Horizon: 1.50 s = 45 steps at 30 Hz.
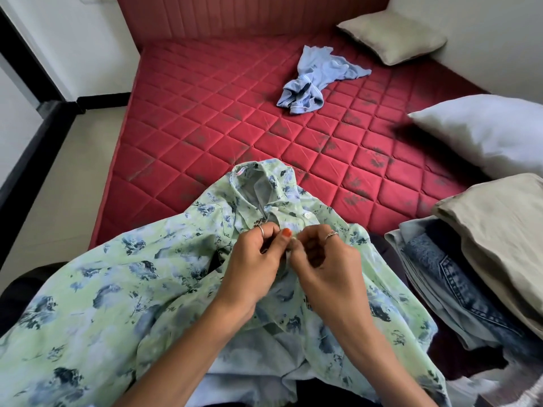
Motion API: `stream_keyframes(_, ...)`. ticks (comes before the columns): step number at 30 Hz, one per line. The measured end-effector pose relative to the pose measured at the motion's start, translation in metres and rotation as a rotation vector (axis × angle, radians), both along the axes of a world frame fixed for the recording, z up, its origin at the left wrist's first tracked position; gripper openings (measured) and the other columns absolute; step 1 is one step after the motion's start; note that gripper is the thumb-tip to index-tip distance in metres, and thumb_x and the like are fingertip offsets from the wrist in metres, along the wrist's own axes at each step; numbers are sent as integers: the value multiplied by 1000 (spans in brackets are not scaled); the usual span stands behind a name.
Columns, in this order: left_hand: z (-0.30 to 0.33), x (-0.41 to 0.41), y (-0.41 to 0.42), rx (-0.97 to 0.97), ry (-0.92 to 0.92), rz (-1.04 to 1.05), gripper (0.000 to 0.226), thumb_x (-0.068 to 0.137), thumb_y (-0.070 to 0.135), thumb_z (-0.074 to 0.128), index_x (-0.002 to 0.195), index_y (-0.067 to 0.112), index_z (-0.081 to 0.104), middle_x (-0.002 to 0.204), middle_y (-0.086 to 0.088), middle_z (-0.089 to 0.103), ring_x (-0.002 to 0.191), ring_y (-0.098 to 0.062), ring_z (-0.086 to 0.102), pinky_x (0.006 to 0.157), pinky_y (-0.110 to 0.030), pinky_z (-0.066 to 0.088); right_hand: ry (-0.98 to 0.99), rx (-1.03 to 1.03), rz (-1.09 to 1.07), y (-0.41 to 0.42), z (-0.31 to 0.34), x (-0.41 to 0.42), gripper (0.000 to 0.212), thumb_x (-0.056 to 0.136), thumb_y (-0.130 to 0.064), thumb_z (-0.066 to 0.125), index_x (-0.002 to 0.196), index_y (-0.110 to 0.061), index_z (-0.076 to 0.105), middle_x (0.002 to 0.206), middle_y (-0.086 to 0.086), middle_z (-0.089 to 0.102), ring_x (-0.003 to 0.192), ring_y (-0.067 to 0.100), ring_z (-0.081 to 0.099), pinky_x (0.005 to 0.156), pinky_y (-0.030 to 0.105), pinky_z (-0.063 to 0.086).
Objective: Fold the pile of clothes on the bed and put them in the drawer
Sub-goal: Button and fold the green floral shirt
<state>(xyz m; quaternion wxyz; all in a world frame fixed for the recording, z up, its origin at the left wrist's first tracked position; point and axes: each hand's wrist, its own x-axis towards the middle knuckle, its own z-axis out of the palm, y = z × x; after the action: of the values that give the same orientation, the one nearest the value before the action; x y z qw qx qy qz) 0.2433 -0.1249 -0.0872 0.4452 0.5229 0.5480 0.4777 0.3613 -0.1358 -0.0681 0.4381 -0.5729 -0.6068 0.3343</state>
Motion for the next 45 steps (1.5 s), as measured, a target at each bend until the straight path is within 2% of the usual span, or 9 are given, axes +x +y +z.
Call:
stream_keyframes(8, 13, -10, -7, 67, -58, -198, 29, 91, 35, 56, 65, 21, 53, 59, 7, 40, 61, -8, 37, 59, -23, 34, 1062, -882, 170, 8, 21, 18, 11, 76, -5, 58, 66, -9, 58, 55, 2, 49, 41, 7, 42, 38, 13, 34)
stream_keyframes(15, 17, -51, -37, -219, 266, -800, 29, 92, 35, 59, 66, 24, 53, 54, 15, 42, 52, 1, 36, 52, -16, 29, 109, -853, 633, -5, 24, 51, 14, 89, -18, 67, 76, -14, 61, 63, 5, 59, 46, 11, 44, 42, 18, 29)
stream_keyframes(19, 23, -68, -38, -370, 392, -941, 28, 90, 45, 61, 63, 38, 60, 56, 17, 52, 55, -1, 42, 56, -22, 33, 77, -654, 499, 20, 35, 59, 17, 88, -23, 65, 80, -9, 60, 66, 7, 60, 47, 12, 43, 41, 18, 31)
stream_keyframes(22, 35, -80, -24, -405, 499, -1011, 30, 89, 53, 58, 78, 26, 66, 71, 6, 60, 65, -16, 54, 64, -33, 44, 65, -538, 367, 55, 34, 64, 20, 89, -23, 65, 76, -9, 61, 65, 6, 62, 47, 10, 47, 42, 18, 36)
stream_keyframes(24, 42, -89, -8, -438, 557, -949, 39, 85, 56, 54, 91, 20, 69, 87, 4, 71, 84, -17, 66, 80, -33, 54, -1, -498, 253, 84, 24, 64, 21, 91, -21, 64, 75, -8, 60, 64, 5, 63, 46, 10, 49, 42, 19, 39)
stream_keyframes(30, 18, -123, 76, -303, 861, -384, 39, 87, 55, 54, 87, 19, 66, 93, 0, 71, 87, -19, 66, 80, -36, 50, -436, -486, 92, 165, -18, 60, 21, 90, -17, 63, 82, 2, 60, 66, 14, 63, 49, 20, 56, 48, 24, 46)
stream_keyframes(34, -25, -151, 114, -297, 1219, -51, 41, 91, 51, 53, 107, 13, 59, 110, -10, 64, 106, -31, 59, 85, -41, 48, -727, -566, 93, 187, -37, 50, 31, 88, -17, 63, 62, -5, 50, 26, -5, 44, 24, 8, 48, 29, 11, 32)
stream_keyframes(40, -52, -142, 124, -401, 1418, 28, 41, 96, 51, 45, 103, 13, 60, 112, -10, 63, 109, -32, 59, 85, -38, 41, -757, -663, 61, 218, -70, 34, 29, 86, -22, 68, 65, -9, 52, 42, -2, 52, 33, 12, 56, 42, 20, 44)
stream_keyframes(45, -68, -148, 128, -403, 1317, 27, 24, 98, 38, 49, 100, 19, 64, 105, -7, 64, 106, -32, 60, 80, -37, 42, -798, -667, -7, 228, -82, 23, 15, 85, -11, 58, 70, -7, 57, 62, 3, 60, 50, 18, 63, 63, 30, 56)
